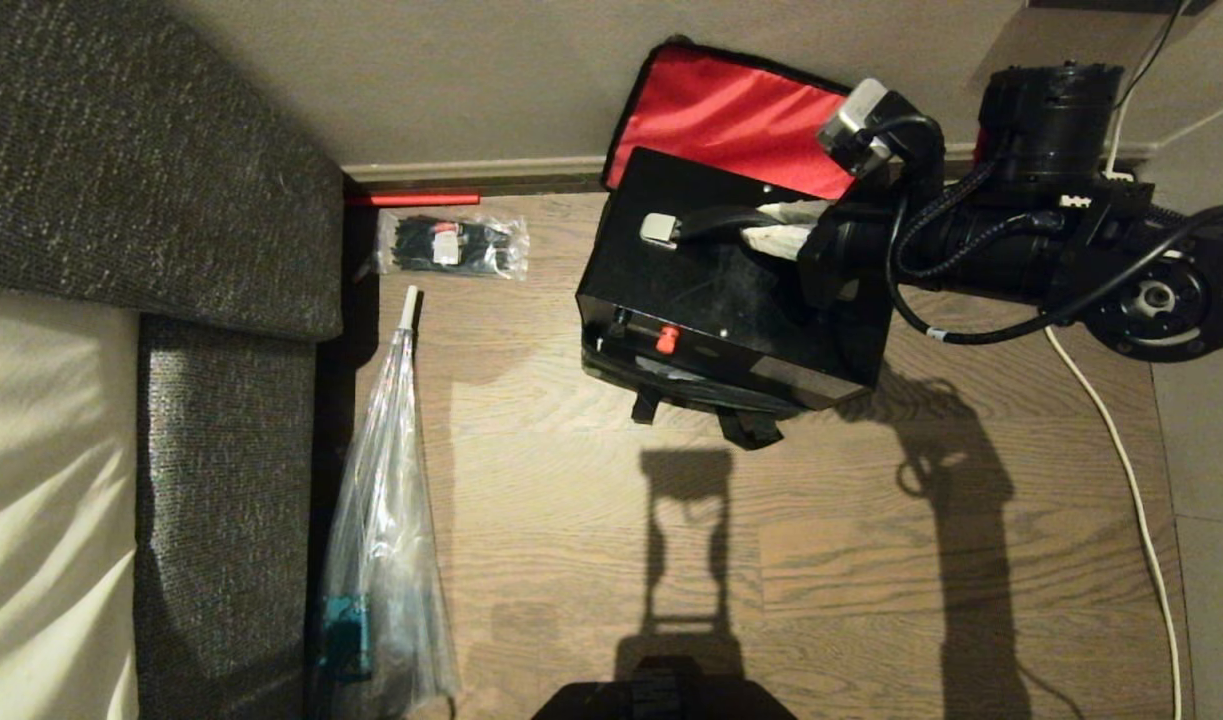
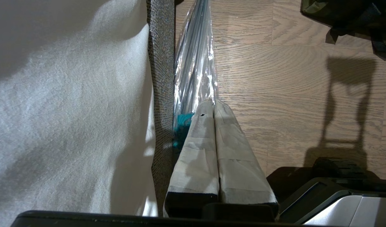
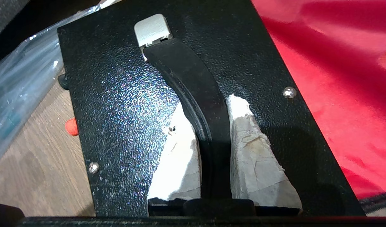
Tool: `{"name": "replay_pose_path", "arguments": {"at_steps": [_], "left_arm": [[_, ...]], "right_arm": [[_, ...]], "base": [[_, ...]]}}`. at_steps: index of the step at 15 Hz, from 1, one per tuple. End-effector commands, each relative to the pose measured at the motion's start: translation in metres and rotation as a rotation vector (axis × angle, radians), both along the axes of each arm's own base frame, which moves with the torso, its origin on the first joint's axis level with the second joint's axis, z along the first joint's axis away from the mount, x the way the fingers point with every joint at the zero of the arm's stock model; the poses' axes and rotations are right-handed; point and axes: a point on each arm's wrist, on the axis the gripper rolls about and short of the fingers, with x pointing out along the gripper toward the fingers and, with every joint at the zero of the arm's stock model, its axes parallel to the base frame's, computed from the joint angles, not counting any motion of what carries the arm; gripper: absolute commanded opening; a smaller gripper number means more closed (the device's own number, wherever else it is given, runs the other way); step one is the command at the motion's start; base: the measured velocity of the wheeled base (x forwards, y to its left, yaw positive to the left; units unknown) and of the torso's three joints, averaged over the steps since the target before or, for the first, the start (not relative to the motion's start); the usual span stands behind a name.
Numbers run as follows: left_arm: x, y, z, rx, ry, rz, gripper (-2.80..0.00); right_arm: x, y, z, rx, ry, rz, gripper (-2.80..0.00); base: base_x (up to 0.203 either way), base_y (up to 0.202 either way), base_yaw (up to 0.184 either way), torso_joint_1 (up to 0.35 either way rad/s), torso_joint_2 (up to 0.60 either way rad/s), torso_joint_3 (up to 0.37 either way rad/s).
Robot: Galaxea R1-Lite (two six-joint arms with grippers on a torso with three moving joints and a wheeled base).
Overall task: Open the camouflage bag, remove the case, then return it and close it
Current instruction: Place the black box back
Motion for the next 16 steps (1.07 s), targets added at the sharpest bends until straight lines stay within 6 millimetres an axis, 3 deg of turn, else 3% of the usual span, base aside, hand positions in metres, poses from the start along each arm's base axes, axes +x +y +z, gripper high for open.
{"name": "replay_pose_path", "arguments": {"at_steps": [1,16], "left_arm": [[0.000,0.000,0.000,0.000,0.000,0.001,-2.80],[0.000,0.000,0.000,0.000,-0.002,0.001,-2.80]], "right_arm": [[0.008,0.004,-0.010,-0.012,0.016,0.017,-2.80],[0.018,0.009,-0.013,-0.023,0.006,0.038,-2.80]], "base": [[0.000,0.000,0.000,0.000,0.00,0.000],[0.000,0.000,0.000,0.000,0.00,0.000]]}}
